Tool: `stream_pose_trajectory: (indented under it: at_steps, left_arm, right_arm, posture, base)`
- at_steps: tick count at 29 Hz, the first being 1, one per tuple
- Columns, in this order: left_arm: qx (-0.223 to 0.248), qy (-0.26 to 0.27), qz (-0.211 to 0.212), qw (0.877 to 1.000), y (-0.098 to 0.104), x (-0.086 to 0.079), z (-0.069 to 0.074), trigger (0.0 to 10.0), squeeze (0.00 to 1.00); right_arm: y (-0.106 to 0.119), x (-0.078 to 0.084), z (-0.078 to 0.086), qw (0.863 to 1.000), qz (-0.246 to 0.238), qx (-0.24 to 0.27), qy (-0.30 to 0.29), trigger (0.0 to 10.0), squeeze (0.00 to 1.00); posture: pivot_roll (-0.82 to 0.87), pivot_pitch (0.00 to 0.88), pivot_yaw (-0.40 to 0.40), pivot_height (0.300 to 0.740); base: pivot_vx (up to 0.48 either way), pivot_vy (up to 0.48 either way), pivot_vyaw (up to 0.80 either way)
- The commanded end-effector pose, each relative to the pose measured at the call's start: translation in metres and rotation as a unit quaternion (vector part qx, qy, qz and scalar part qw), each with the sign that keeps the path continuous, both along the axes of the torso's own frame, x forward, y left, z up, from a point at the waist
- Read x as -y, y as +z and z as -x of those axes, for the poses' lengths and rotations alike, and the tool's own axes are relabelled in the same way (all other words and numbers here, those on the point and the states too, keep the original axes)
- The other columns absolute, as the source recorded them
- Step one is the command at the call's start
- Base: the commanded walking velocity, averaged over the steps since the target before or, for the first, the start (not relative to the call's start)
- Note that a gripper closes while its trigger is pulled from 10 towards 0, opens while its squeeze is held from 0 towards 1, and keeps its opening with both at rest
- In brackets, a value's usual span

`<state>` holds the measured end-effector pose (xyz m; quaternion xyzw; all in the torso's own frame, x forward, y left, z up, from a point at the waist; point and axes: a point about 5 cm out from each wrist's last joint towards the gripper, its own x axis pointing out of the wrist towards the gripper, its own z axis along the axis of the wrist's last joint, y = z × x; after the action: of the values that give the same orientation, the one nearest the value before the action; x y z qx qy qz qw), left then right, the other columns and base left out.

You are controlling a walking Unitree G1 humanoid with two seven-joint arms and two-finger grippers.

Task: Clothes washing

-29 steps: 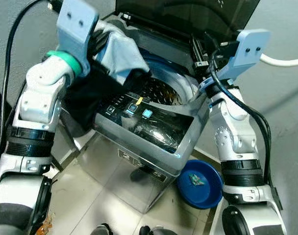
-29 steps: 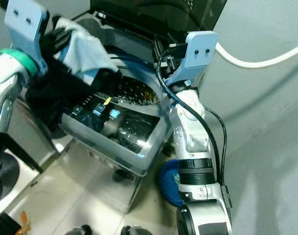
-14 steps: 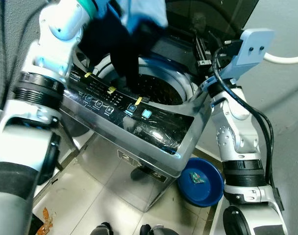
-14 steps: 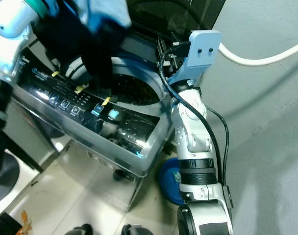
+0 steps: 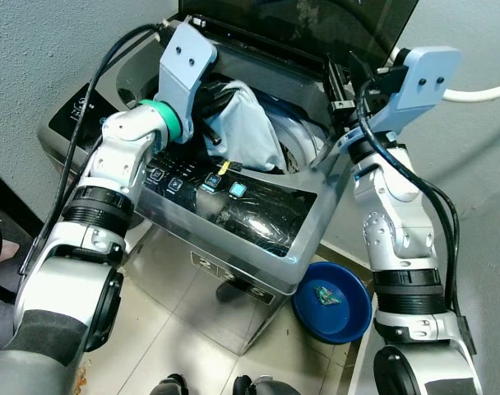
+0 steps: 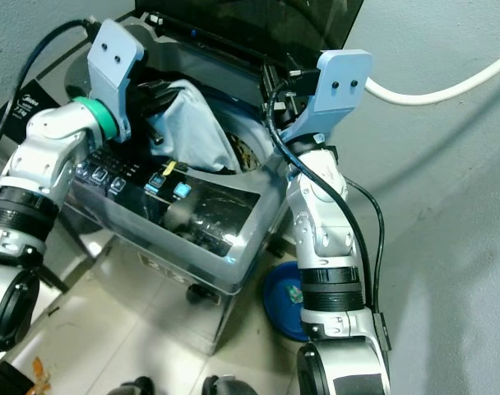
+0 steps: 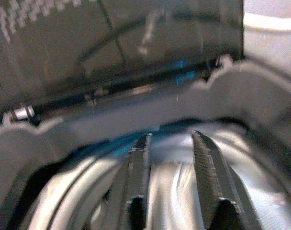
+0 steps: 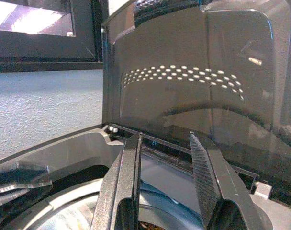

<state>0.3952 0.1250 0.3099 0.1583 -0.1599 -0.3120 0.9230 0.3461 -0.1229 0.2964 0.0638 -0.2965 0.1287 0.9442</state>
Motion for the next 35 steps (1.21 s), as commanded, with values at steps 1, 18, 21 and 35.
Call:
stream_pose_trajectory:
  at_steps: [1,18,21,35]
  left_arm:
    - [0.0,-0.009,0.005,1.0,-0.001,0.001,0.002,10.0,1.0]
    - [0.145,-0.076,-0.044,0.986,0.024,0.009,0.069,10.0,0.0]
    - [0.182,-0.065,-0.079,0.978,0.02,0.016,0.078,10.0,0.0]
    - [0.191,-0.005,-0.082,0.978,-0.007,0.021,0.116,10.0,0.0]
  right_arm:
    - [-0.002,0.002,0.002,1.0,0.002,-0.002,-0.001,10.0,0.0]
    - [-0.002,0.002,0.001,1.0,0.002,-0.002,0.001,10.0,0.0]
    - [-0.003,0.002,0.002,1.0,0.002,-0.003,0.001,10.0,0.0]
    - [-0.005,-0.003,0.001,1.0,0.0,-0.007,0.006,10.0,0.0]
  posture:
    - [0.06,0.096,-0.03,0.74]
    - [0.08,0.091,-0.028,0.74]
    - [0.08,0.092,-0.028,0.74]
    - [0.1,0.095,-0.027,0.74]
  base:
    - [0.0,0.0,0.0]
    - [0.0,0.0,0.0]
    - [0.0,0.0,0.0]
    - [0.0,0.0,0.0]
